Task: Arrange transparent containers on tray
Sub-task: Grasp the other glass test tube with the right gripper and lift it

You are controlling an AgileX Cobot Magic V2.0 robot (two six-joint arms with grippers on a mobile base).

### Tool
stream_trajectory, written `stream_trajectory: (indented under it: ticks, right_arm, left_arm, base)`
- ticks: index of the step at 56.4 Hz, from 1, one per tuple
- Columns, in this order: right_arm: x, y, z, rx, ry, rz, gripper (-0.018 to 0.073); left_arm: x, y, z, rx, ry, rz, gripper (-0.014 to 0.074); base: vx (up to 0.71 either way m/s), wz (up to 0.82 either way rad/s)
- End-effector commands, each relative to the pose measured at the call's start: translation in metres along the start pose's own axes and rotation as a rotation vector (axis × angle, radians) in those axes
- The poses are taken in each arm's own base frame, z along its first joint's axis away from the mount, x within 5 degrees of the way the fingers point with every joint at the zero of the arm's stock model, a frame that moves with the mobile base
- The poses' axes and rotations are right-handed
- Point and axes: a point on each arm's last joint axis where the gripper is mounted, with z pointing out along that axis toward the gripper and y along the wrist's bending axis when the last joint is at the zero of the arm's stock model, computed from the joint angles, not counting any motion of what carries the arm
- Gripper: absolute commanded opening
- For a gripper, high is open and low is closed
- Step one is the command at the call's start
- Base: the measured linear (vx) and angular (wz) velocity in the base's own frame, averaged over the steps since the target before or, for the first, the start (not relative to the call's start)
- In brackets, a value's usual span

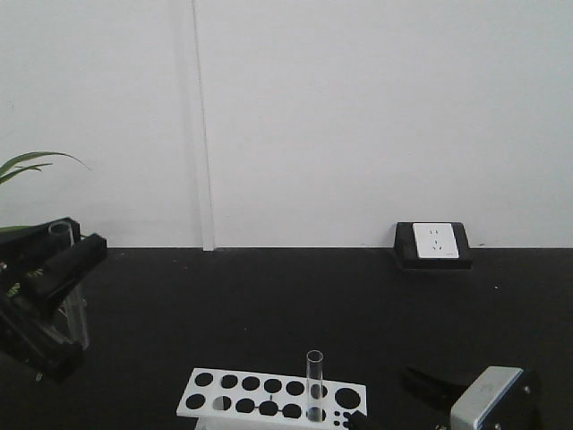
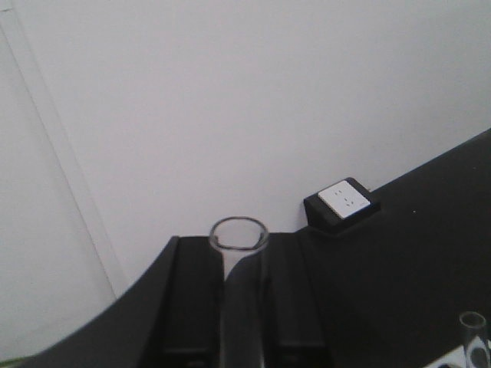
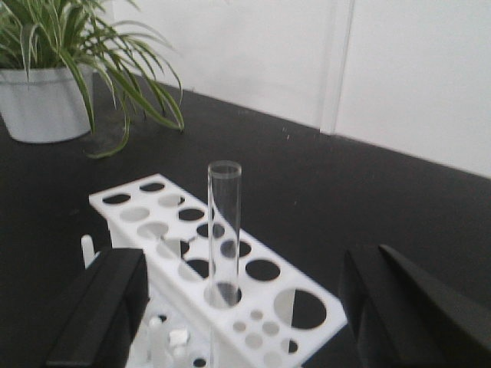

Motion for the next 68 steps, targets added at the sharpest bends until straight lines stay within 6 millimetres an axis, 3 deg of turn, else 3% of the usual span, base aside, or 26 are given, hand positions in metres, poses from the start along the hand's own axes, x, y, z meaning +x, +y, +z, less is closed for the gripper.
stream_trajectory:
  ticks: [1, 10, 30, 50, 60, 68]
  right_arm:
    - [-0.014, 0.0, 0.006, -0.038, -0.123, -0.022, 0.0564]
    - [-0.007, -0.003, 0.023, -0.092, -0.117, -0.023, 0.0564]
    - [-0.012, -0.021, 0.07, -0.169, -0.151, -0.048, 0.0564]
    - [-0.014, -0.027, 0.097, -0.263, -0.202, 0.025, 0.056]
    - [-0.01, -0.029, 0.103, -0.275, -0.199, 0.027, 0.05]
    - [-0.009, -0.029, 0.104, -0.276, -0.198, 0.027, 0.0348]
  left_arm:
    - [-0.008, -0.005, -0.011, 0.017, -0.068, -0.035, -0.0001]
    - [0.003, -0.008, -0.016, 0.02, -0.042, -0.057, -0.0001]
    - [0.002, -0.008, -0.016, 0.026, -0.046, -0.103, -0.0001]
    - [0.004, -0.007, -0.016, 0.013, -0.03, -0.103, -0.0001]
    - [0.005, -0.007, -0.016, 0.007, -0.022, -0.103, -0.0001]
    - [0.005, -0.007, -0.016, 0.007, -0.022, -0.103, -0.0001]
  base:
    - [0.0, 0.0]
    - [0.0, 0.0]
    - [0.0, 0.0]
    - [0.0, 0.0]
    - [0.0, 0.0]
    - [0.0, 0.0]
